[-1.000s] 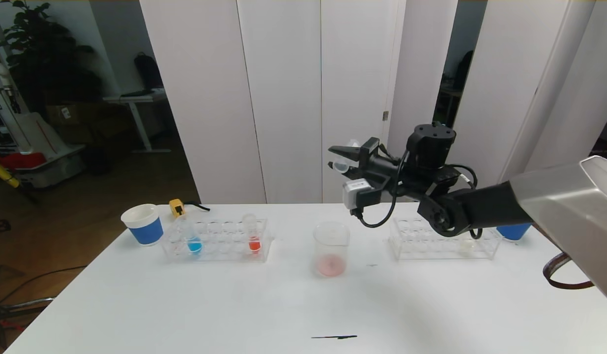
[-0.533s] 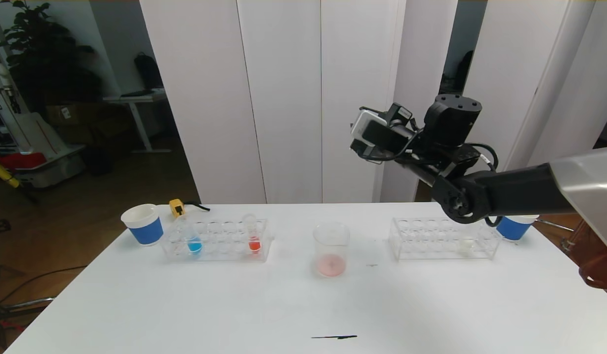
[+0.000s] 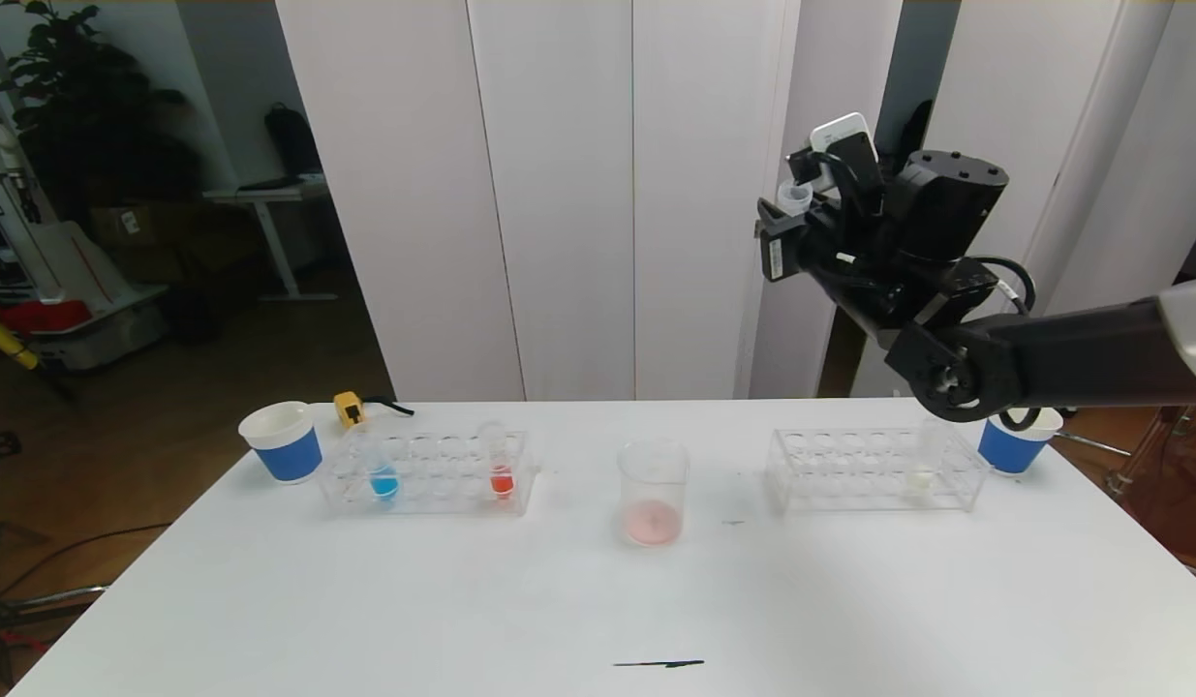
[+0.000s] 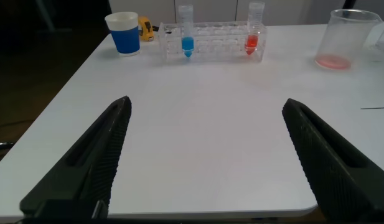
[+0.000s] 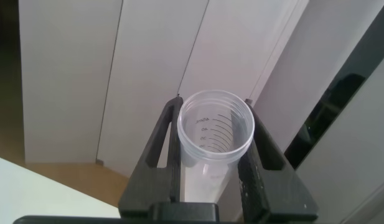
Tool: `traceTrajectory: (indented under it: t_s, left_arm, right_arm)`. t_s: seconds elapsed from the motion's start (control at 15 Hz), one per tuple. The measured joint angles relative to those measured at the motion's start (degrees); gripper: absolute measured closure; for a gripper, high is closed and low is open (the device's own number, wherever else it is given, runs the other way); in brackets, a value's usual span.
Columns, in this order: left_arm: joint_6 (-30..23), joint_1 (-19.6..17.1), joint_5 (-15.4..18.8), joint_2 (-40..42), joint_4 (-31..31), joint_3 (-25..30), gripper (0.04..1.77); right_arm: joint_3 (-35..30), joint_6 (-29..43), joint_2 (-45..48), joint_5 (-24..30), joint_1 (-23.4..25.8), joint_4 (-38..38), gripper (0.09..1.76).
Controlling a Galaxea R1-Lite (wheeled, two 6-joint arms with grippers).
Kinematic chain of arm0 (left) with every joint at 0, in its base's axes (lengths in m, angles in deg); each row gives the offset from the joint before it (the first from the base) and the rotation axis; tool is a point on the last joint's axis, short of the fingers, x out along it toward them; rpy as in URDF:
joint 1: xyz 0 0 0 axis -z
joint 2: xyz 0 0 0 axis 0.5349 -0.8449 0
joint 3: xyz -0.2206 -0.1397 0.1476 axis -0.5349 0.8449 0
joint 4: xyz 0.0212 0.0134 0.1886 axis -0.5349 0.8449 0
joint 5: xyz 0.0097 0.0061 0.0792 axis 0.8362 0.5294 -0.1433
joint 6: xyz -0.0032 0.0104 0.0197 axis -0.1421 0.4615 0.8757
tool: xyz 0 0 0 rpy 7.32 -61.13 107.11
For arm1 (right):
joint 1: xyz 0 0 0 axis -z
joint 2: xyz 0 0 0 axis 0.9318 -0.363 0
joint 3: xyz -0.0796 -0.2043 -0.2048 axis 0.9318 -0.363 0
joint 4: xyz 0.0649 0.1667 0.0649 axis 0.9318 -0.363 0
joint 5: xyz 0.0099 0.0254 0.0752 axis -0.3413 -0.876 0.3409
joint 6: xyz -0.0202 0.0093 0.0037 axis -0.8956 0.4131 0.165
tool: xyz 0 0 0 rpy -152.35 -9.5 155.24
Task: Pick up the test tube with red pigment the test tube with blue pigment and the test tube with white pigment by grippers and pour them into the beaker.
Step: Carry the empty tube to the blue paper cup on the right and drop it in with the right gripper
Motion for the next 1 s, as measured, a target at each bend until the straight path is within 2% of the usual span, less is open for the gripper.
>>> traceTrajectory:
  t_s: [0.47, 0.8, 1.0]
  left_arm:
    - [0.0, 0.0, 0.0, 0.0, 0.0, 0.0, 0.08]
    - [0.0, 0.0, 0.0, 0.0, 0.0, 0.0, 0.08]
    - [0.0, 0.0, 0.0, 0.0, 0.0, 0.0, 0.08]
  right_arm:
    - [-6.4, 5.2, 8.4, 2.3, 15.4, 0.4, 1.26]
    - [-7.1, 17.1, 10.6, 2.6, 28.3, -0.2, 1.26]
    - [-7.9, 24.0, 8.9, 2.6, 32.8, -1.1, 1.26]
